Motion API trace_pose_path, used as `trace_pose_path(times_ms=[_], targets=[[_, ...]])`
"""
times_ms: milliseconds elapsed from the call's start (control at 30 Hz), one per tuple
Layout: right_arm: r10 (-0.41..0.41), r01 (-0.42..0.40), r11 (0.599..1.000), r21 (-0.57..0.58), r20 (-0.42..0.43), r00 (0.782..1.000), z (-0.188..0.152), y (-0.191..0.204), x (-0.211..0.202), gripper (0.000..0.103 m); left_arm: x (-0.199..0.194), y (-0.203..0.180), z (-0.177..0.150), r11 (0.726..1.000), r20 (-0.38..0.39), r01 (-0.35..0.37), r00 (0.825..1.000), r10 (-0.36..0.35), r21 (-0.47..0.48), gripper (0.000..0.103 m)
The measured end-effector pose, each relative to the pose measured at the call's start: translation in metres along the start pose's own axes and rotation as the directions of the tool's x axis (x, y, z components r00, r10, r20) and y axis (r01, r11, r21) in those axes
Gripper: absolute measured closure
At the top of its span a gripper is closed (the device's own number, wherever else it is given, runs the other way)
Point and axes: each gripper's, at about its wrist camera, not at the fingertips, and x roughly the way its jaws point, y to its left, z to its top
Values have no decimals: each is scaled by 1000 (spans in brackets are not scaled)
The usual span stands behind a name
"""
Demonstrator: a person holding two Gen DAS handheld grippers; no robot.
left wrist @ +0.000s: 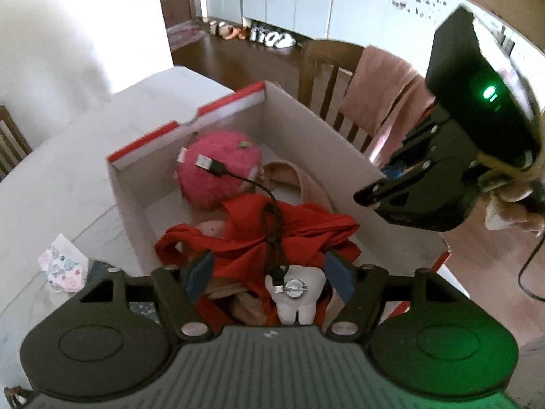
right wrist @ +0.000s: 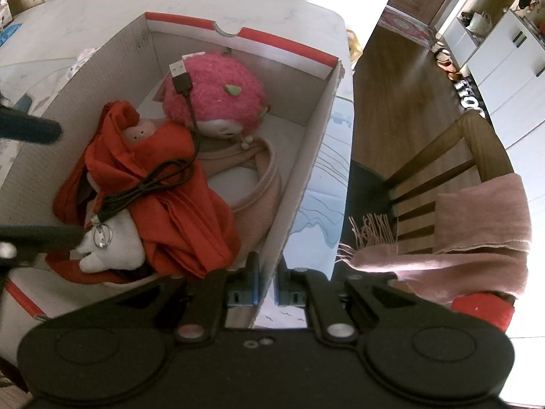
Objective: Organize objects
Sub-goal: 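Carry the black cable into the box with the left gripper and release, then move the left tool to the printed face mask on the table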
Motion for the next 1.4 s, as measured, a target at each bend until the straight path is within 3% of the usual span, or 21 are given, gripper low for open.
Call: trace_pose_path(times_ms=[367, 767, 1033, 1167, 1267, 1400], targets=[[-13, 13, 1000, -2, -7, 1000, 2, 4, -1, 96, -50, 29, -13, 998, 65, -26, 997, 30, -65, 17], [-14, 14, 1000, 6, -16, 1000, 4, 3, -2, 96, -68, 83, -27, 989, 105, -40, 993, 55, -142, 1], [-13, 14, 1000, 24, -24, 1000, 4, 1, -1, 96, -40, 143, -42, 974, 94, -198, 973, 209, -113, 0], [-15, 16, 999, 33, -33, 999, 7, 1, 0, 96, -17, 183, -48, 966, 56, -206, 975, 217, -159, 0], [-15, 17, 999, 37, -41, 999, 8, 0, 2, 96, -1, 200, -55, 961, 62, -235, 967, 246, -145, 0], [-16, 18, 999, 45, -52, 999, 9, 0, 3, 96, 22, 220, -62, 963, 39, -226, 971, 234, -149, 0]])
